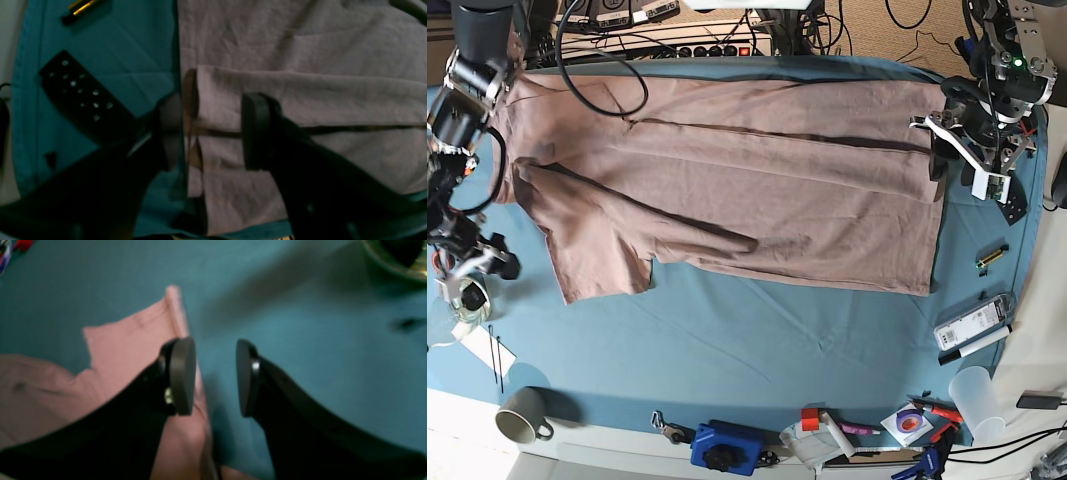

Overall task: Fold the T-shirt properly
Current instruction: 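Grasp the hem corner nearest the left gripper with the left gripper, then lift the hem with both grippers and fold it onto the collar half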

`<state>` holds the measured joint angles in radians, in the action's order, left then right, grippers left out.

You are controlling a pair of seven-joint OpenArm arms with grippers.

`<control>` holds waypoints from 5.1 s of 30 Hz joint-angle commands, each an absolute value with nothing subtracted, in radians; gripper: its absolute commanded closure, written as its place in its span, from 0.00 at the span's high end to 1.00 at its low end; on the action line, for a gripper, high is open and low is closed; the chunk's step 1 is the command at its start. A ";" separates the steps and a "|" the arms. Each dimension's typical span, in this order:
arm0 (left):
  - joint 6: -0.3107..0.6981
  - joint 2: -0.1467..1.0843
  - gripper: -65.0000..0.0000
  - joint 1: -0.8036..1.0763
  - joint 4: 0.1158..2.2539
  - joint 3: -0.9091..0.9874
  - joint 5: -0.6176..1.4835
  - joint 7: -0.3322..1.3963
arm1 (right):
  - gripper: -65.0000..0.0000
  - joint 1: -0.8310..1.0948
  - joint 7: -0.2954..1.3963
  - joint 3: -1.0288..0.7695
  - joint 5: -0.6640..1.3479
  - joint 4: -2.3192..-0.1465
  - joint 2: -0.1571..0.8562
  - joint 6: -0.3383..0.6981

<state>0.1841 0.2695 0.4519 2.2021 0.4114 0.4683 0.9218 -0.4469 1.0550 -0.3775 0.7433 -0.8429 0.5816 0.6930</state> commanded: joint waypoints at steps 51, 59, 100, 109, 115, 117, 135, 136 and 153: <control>0.186 0.384 0.46 -0.392 1.215 0.074 0.397 0.910 | 0.33 -0.559 0.977 -0.229 0.498 -0.723 0.432 0.658; 0.310 0.366 0.45 -0.391 1.071 0.074 0.558 0.910 | 0.33 -0.559 0.993 -0.229 0.500 -0.723 0.432 0.658; 0.446 0.392 0.00 -0.356 1.301 0.431 1.056 1.367 | 0.00 -0.453 1.376 -0.545 0.864 -1.214 0.432 0.698; 0.447 0.414 0.00 -0.234 1.426 0.430 1.102 1.396 | 0.00 -0.255 1.396 -0.567 0.974 -1.414 0.446 0.698; 0.476 0.467 0.00 -0.121 1.592 0.430 1.102 1.395 | 0.00 -0.130 1.396 -0.688 1.100 -1.498 0.446 0.698; 0.477 0.477 0.00 -0.083 1.633 0.430 1.102 1.394 | 0.00 -0.092 1.396 -0.731 1.123 -1.520 0.446 0.698; 0.469 0.480 0.00 0.096 1.703 0.431 1.101 1.391 | 0.00 0.292 1.396 -0.947 1.223 -1.696 0.440 0.698; 0.469 0.479 0.00 0.104 1.706 0.431 1.101 1.391 | 0.00 0.303 1.396 -0.947 1.223 -1.696 0.440 0.698; 0.473 0.479 0.00 0.169 1.707 0.430 1.101 1.396 | 0.02 0.322 1.396 -0.947 1.211 -1.696 0.440 0.698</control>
<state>0.4721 0.4603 0.1791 1.6897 0.4248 1.0901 1.3956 0.3241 1.4212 -0.9356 1.2022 -1.6814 0.4126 0.7002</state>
